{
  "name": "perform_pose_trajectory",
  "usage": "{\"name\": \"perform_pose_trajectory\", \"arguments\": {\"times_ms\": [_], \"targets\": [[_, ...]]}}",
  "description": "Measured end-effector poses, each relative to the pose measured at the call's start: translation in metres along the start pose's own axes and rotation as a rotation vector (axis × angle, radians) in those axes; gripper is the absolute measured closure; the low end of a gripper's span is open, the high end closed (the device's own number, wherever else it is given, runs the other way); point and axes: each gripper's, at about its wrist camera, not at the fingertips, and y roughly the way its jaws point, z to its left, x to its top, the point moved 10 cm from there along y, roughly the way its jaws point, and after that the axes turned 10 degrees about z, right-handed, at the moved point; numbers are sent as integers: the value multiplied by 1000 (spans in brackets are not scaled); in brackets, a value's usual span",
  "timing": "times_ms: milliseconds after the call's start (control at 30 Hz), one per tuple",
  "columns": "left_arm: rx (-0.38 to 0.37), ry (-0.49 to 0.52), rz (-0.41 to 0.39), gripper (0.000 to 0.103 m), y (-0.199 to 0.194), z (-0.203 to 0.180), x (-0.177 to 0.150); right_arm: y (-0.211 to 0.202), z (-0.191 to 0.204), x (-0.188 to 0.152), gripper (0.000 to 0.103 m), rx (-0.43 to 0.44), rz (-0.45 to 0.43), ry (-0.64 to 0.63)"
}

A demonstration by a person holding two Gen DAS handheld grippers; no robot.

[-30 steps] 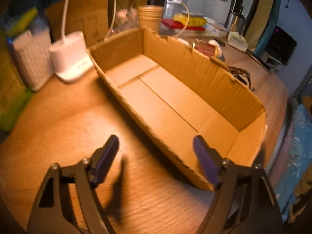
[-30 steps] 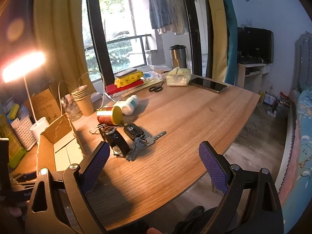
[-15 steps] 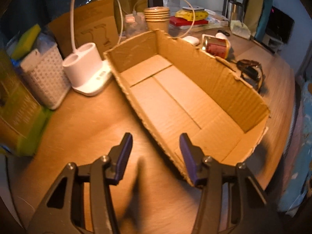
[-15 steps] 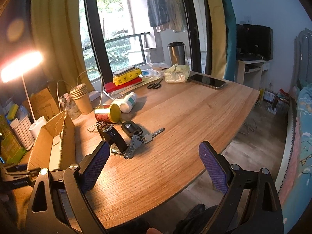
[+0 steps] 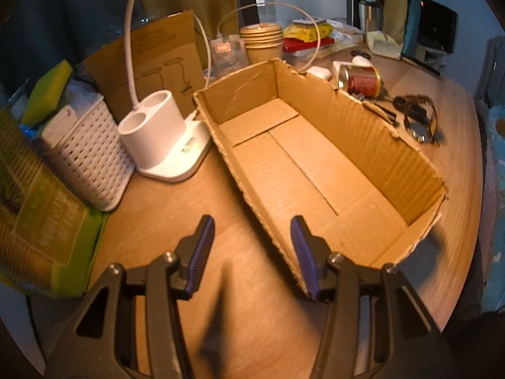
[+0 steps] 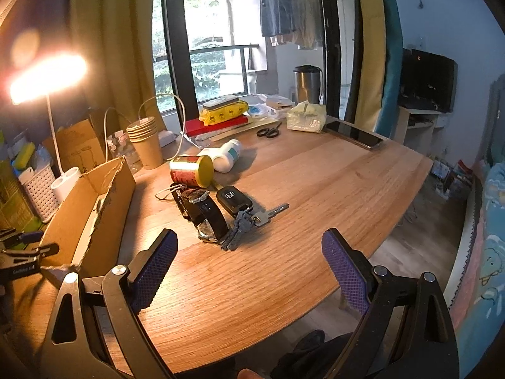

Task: Organize rigid objects
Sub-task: 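Move the left tool to the cardboard box while the right tool reaches toward the watch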

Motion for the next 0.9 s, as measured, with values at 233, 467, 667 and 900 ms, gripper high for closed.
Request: {"name": "perform_pose_trajectory", "arguments": {"times_ms": [233,467,667,900], "targets": [[-111,122,-91,62,7,-47,26,6,3,-6,8,-14,28,-15],[-199,177,-118,68,11,-51,39,22,10,-6,8,-22,70,-61],[-236,128,-144,75,18,-47,45,46,24,8,8,16,86,-102],[-272,34,-177,78,17,-36,42,74,33,18,8,55,87,-147]]}}
